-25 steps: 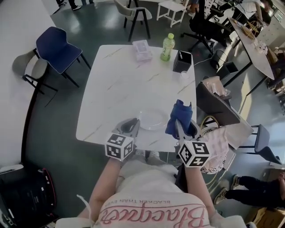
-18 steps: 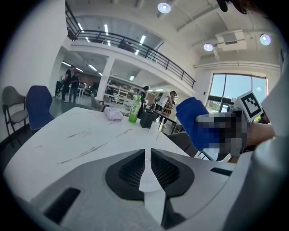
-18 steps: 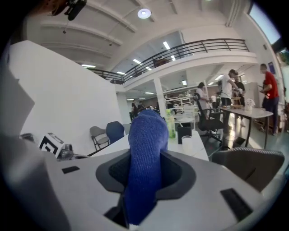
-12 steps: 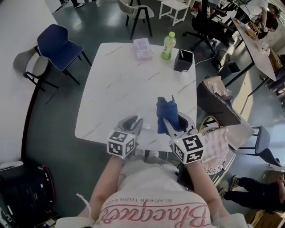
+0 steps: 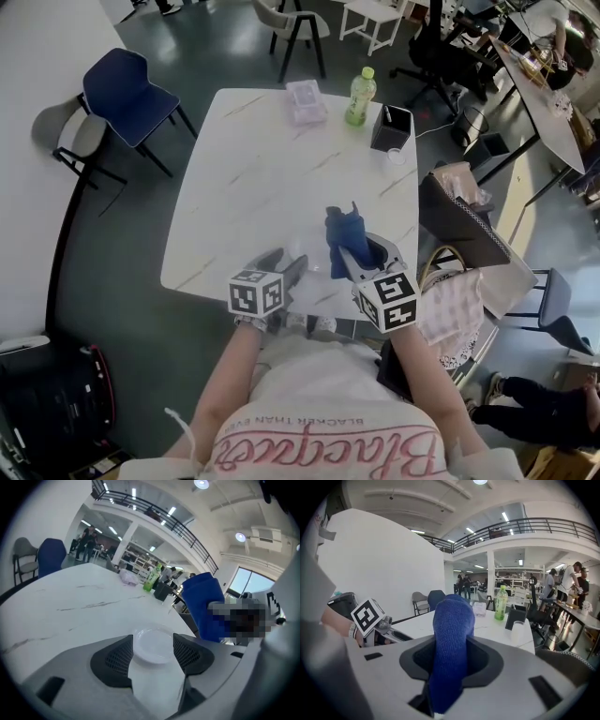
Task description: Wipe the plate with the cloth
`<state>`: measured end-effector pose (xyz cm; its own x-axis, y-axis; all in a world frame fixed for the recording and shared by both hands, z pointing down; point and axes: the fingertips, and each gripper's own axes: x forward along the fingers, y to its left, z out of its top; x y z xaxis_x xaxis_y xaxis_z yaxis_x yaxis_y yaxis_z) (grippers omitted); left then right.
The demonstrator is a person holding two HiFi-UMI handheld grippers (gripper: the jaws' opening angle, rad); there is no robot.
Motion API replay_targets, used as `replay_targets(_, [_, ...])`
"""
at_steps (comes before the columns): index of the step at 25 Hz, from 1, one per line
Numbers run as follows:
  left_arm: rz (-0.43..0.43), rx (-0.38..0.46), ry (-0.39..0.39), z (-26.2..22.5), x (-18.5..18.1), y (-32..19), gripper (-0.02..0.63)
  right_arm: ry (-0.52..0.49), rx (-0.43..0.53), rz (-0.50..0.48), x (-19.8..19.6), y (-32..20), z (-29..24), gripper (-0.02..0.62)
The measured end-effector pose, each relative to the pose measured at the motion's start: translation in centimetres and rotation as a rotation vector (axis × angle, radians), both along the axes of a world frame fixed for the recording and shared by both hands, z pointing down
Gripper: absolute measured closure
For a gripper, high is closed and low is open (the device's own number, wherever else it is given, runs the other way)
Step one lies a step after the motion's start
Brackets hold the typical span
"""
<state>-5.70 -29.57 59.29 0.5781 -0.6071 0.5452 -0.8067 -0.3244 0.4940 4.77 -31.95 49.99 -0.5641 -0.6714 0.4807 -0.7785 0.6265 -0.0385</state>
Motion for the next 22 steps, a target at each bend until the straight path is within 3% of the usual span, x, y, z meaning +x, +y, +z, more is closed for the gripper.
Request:
replay_targets(11, [-0.111,-0.240,0.167,4.4,0.0,-1.3,0.367,0.010,-0.041,0.094,2.9,-0.1,0.9,0.472])
replay_targets(18, [-0.162,-0.275,0.102,4.8,0.6,-2.8,0.378,0.016,-0.052,0.131,4.6,0.0,1.0,0.472])
replay_targets(22, [-0.229,-0.318,0.061,6.0,0.0,-3.2,0.558,0.018,-0.054,0.132,4.9,0.1,1.1,0.472])
